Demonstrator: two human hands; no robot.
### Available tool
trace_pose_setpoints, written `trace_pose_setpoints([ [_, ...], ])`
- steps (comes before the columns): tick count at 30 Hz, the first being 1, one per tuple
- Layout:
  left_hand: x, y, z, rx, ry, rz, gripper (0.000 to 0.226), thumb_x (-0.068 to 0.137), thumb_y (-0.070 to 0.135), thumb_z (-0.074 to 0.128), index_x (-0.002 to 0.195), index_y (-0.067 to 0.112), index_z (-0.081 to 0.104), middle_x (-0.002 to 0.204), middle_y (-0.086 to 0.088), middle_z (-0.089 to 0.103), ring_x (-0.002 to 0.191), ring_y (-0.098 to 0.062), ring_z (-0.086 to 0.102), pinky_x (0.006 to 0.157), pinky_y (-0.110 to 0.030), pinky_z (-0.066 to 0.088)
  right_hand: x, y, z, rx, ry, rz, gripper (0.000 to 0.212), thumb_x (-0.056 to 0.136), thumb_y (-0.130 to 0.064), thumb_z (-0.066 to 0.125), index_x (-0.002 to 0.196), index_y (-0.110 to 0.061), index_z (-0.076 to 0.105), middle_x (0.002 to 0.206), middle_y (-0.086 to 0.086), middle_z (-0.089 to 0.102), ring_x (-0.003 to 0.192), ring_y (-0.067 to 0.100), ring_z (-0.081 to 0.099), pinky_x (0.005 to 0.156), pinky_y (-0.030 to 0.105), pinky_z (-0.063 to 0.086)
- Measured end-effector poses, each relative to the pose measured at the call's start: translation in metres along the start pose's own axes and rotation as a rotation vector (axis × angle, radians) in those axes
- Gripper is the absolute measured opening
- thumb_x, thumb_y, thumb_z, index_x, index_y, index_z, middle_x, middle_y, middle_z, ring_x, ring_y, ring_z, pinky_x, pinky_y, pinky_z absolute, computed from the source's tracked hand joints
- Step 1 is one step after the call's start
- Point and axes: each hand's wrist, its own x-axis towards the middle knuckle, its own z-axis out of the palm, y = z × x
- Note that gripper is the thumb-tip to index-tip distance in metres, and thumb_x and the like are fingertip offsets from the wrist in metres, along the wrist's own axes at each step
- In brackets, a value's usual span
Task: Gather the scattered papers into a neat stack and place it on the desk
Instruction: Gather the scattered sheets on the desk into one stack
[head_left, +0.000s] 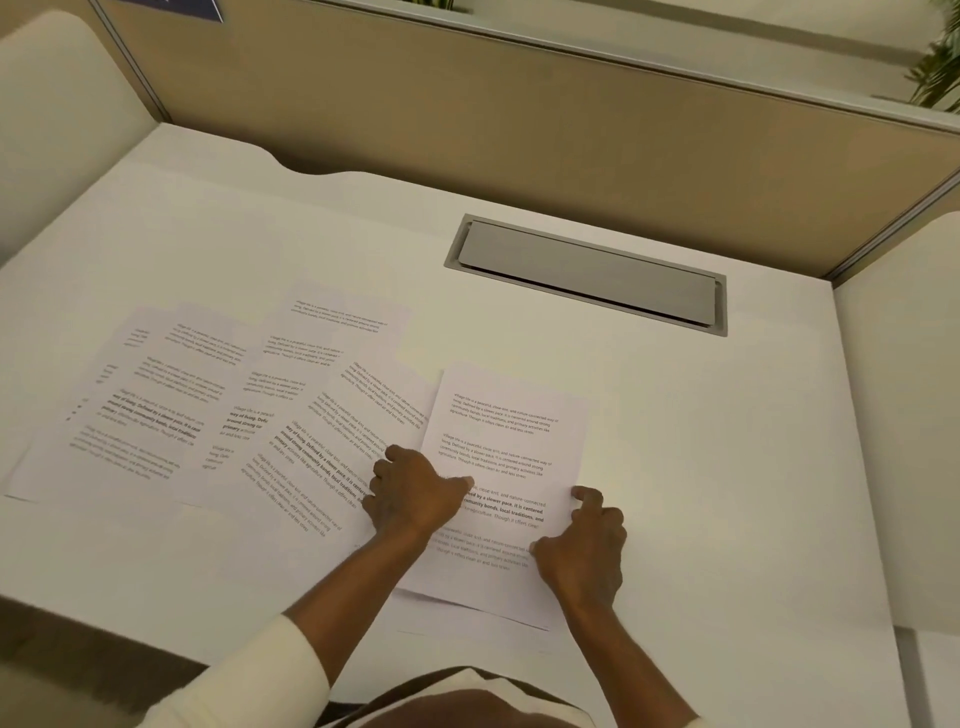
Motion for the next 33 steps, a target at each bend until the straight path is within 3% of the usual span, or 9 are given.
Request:
trace_pose_setpoints([
  [3, 0.008, -0.004, -0.004, -0.071, -0.033, -0.042, 0.108, 0.077, 0.06, 0.091, 0.153, 0.0, 0.044, 0.153, -0.02, 0.058, 0.143, -0.04, 0.056, 0.12, -0.055, 0.044, 0.001, 0.002, 0.001, -0.006, -0.003, -0.01, 0.079, 0.08, -0.008, 0.082, 0.149, -0.023, 0.045, 0.14, 0.008, 0.052, 0.136, 0.029, 0.05, 0.096, 0.047, 0.059],
  [7, 0.013, -0.009, -0.012, -0.178, -0.087, -0.021, 0.07, 0.079, 0.054, 0.092, 0.127, 0.008, 0.071, 0.129, -0.011, 0.076, 0.127, -0.037, 0.066, 0.114, -0.053, 0.049, 0.003, 0.004, 0.001, 0.007, -0.012, -0.012, 0.079, 0.08, -0.007, 0.079, 0.149, -0.024, 0.045, 0.14, 0.008, 0.051, 0.137, 0.029, 0.05, 0.097, 0.047, 0.059],
  [12, 0.001, -0.012, -0.012, -0.331, -0.133, 0.129, 0.035, 0.092, 0.029, 0.087, 0.119, 0.01, 0.074, 0.122, -0.007, 0.08, 0.109, -0.028, 0.075, 0.099, -0.047, 0.063, 0.007, 0.012, 0.0, 0.085, -0.018, -0.019, 0.077, 0.079, -0.008, 0.084, 0.145, -0.025, 0.049, 0.137, 0.006, 0.054, 0.133, 0.028, 0.053, 0.096, 0.044, 0.057],
  [16, -0.012, -0.02, -0.009, -0.361, -0.225, 0.291, 0.042, 0.103, 0.015, 0.075, 0.143, 0.014, 0.066, 0.141, -0.003, 0.074, 0.115, -0.019, 0.07, 0.098, -0.034, 0.058, 0.01, 0.019, -0.004, 0.21, -0.019, -0.015, 0.071, 0.078, -0.015, 0.092, 0.138, -0.024, 0.056, 0.128, 0.003, 0.057, 0.124, 0.029, 0.063, 0.099, 0.045, 0.058],
  [22, -0.033, -0.039, -0.012, -0.448, -0.234, 0.496, 0.047, 0.107, 0.02, 0.069, 0.153, 0.023, 0.058, 0.146, 0.011, 0.07, 0.132, -0.009, 0.066, 0.118, -0.04, 0.054, 0.016, 0.035, -0.018, 0.461, 0.022, 0.03, 0.072, 0.076, -0.036, 0.099, 0.136, -0.022, 0.061, 0.125, 0.004, 0.066, 0.113, 0.024, 0.067, 0.102, 0.047, 0.057],
  [25, -0.042, -0.047, -0.014, -0.509, -0.276, 0.534, 0.044, 0.107, 0.022, 0.07, 0.146, 0.038, 0.06, 0.137, 0.019, 0.073, 0.125, -0.004, 0.07, 0.107, -0.034, 0.062, 0.013, 0.047, -0.033, 0.735, -0.076, 0.027, 0.073, 0.071, -0.035, 0.101, 0.134, -0.024, 0.064, 0.118, -0.001, 0.078, 0.107, 0.022, 0.076, 0.092, 0.039, 0.059],
  [28, -0.051, -0.045, -0.011, -0.513, -0.294, 0.578, 0.042, 0.108, 0.025, 0.067, 0.146, 0.037, 0.058, 0.135, 0.017, 0.073, 0.119, -0.011, 0.073, 0.091, -0.024, 0.066, 0.006, 0.055, -0.05, 0.932, -0.292, -0.041, 0.065, 0.061, -0.033, 0.1, 0.121, -0.026, 0.077, 0.118, -0.001, 0.085, 0.103, 0.021, 0.083, 0.088, 0.039, 0.063],
  [30, -0.058, -0.04, -0.01, -0.489, -0.282, 0.638, 0.039, 0.11, 0.021, 0.062, 0.146, 0.033, 0.056, 0.133, 0.019, 0.07, 0.114, -0.002, 0.071, 0.08, -0.008, 0.06, 0.002, 0.057, -0.054, 0.982, -0.291, -0.094, 0.061, 0.056, -0.028, 0.1, 0.113, -0.021, 0.082, 0.118, 0.004, 0.085, 0.103, 0.024, 0.083, 0.093, 0.044, 0.063],
  [33, -0.068, -0.025, -0.013, -0.471, -0.224, 0.759, 0.042, 0.112, 0.014, 0.056, 0.151, 0.027, 0.053, 0.136, 0.016, 0.07, 0.112, 0.008, 0.069, 0.09, -0.006, 0.056, -0.005, 0.049, -0.062, 1.051, -0.172, -0.177, 0.046, 0.057, -0.022, 0.099, 0.101, -0.023, 0.087, 0.111, 0.004, 0.087, 0.099, 0.023, 0.084, 0.08, 0.031, 0.067],
])
